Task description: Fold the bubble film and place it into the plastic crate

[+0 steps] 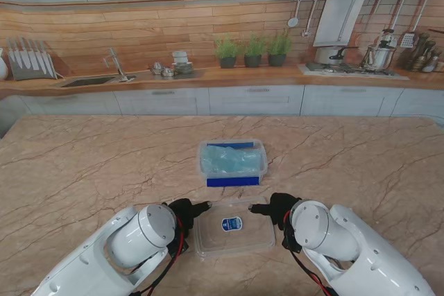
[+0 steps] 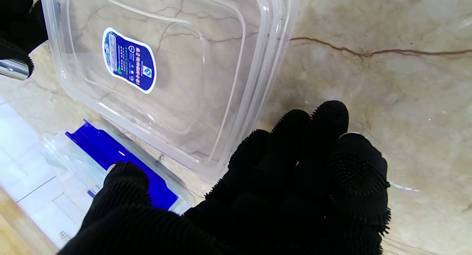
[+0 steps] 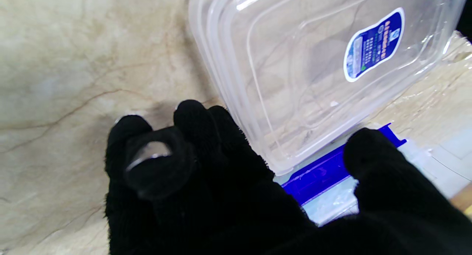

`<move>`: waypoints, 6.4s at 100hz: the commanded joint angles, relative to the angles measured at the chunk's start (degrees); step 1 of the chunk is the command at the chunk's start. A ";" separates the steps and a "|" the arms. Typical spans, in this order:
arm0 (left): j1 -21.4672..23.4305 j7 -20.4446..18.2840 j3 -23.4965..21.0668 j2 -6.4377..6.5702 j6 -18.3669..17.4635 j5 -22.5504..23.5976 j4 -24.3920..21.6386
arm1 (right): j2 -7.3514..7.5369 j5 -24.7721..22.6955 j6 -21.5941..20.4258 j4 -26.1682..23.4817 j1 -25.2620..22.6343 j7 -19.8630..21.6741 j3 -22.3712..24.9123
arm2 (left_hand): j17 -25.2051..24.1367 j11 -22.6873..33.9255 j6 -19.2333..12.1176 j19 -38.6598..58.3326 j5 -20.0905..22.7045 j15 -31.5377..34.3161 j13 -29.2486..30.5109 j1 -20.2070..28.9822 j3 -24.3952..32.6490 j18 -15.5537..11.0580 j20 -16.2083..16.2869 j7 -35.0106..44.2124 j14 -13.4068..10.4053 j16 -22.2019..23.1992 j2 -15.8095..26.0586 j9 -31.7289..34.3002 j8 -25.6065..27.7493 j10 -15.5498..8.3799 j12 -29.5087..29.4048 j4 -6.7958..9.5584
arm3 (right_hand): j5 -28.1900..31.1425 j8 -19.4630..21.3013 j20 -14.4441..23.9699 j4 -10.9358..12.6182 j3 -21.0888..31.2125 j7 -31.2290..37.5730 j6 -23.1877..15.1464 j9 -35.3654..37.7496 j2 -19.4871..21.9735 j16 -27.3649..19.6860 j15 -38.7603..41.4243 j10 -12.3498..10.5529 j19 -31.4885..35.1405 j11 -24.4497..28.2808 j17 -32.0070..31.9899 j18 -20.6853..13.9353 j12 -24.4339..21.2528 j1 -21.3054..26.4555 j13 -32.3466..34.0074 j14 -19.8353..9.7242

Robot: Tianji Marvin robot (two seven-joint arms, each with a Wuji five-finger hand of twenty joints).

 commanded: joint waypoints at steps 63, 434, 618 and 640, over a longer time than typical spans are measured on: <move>4.39 0.03 -3.07 -0.81 -3.99 0.94 -5.25 | -1.79 1.02 -3.25 -3.78 -5.07 -2.14 3.22 | -0.98 -1.99 -15.00 -0.26 1.46 -0.89 -1.59 2.37 -0.22 0.59 1.29 1.97 1.50 -0.43 -1.44 -1.58 3.11 -5.05 -0.60 1.90 | -0.43 0.33 1.26 1.48 -1.04 -1.31 -13.77 1.25 0.87 0.61 2.05 2.39 7.37 1.60 1.46 -3.06 0.73 -1.17 2.18 -0.17; -32.48 1.82 3.58 -10.86 -10.10 -17.16 34.81 | -8.41 18.33 -0.72 35.75 39.81 -1.96 -16.61 | -0.75 -2.82 -15.24 -0.91 0.57 -1.03 -1.67 2.94 -0.15 1.13 1.74 -0.75 2.08 -0.39 -2.68 -3.58 2.81 -4.44 -0.84 1.91 | -4.26 -1.51 0.99 1.53 -0.92 -4.79 -16.72 -0.44 0.77 0.38 1.66 2.08 6.88 1.21 0.23 -3.32 0.44 -1.19 0.68 -0.38; -25.68 -0.24 -0.41 -6.66 -5.12 -11.31 26.82 | -9.10 11.66 -1.53 41.67 39.52 -7.26 -16.29 | -1.13 -1.58 -15.58 -0.68 -2.58 -1.52 -2.39 1.91 0.25 -0.84 0.43 -3.19 0.72 -0.55 -9.22 -5.80 0.17 -3.92 -0.01 2.59 | -13.93 -4.74 0.60 1.53 -0.79 -6.80 -19.68 -6.82 0.36 0.80 -2.14 1.28 3.55 -4.49 -2.89 -3.25 -2.81 -1.93 -3.07 -0.10; -20.95 -1.73 -3.29 -4.60 -5.28 -9.51 20.39 | -14.14 14.34 -8.10 54.50 44.45 -14.09 -19.46 | -0.75 0.72 -15.03 -0.50 -0.88 -1.10 -1.68 2.28 0.16 -0.25 0.73 2.35 0.94 -0.40 -8.07 -3.40 4.02 -3.25 0.95 2.45 | -17.29 -8.92 0.56 0.66 0.59 -1.73 -25.88 -8.97 -1.09 0.70 -2.80 0.77 2.75 -5.49 -3.87 -3.09 -4.50 -2.46 -4.06 -0.14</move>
